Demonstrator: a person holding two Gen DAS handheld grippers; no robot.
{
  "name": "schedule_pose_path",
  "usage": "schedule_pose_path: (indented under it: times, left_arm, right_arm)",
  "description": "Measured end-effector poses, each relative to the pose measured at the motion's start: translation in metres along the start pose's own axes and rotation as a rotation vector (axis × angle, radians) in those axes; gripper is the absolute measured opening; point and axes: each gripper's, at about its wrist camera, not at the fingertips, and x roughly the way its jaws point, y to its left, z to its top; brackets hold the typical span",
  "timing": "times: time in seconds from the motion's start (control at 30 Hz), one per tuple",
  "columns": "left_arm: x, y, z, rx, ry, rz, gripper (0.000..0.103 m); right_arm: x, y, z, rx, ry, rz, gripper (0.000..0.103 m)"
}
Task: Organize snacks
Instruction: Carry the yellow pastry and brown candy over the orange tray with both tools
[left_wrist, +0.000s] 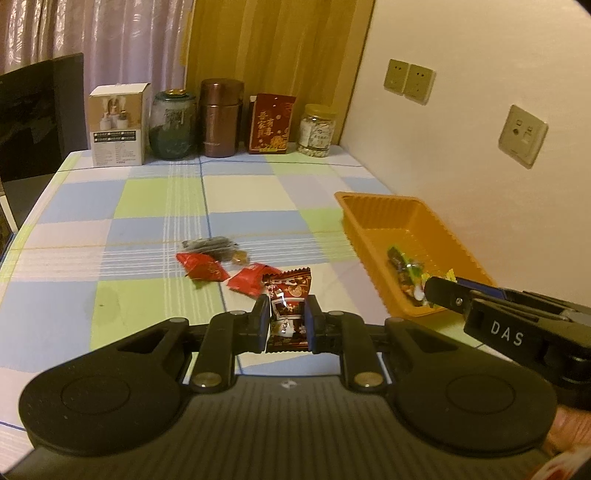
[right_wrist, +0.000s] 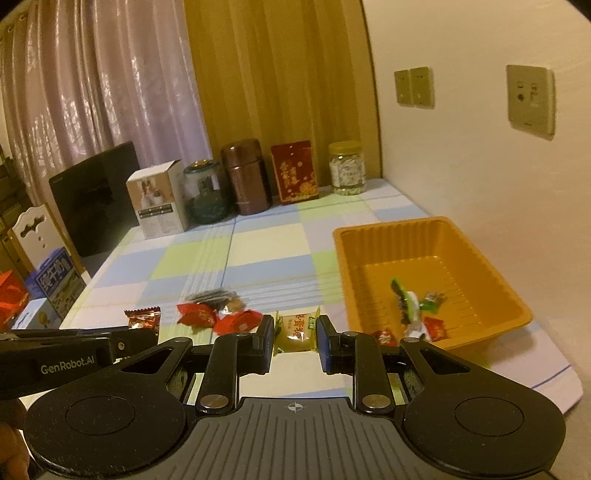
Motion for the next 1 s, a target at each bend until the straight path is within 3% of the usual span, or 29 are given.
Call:
schedule_pose_path:
  times: [0.6,1.0]
  left_arm:
    - [0.020,-0.067,0.009,0.063,0.021,-0.114,0.017]
    - [0.056,-0.111,0.017,0.113,0.052,-0.180,0.017]
  right_arm:
    - [-0.032,-0.083,0.009,0.091,-0.028,-0.160,0.025]
    - [-0.025,-0.125,0.018,0.144,-0.032,-0.218,0.025]
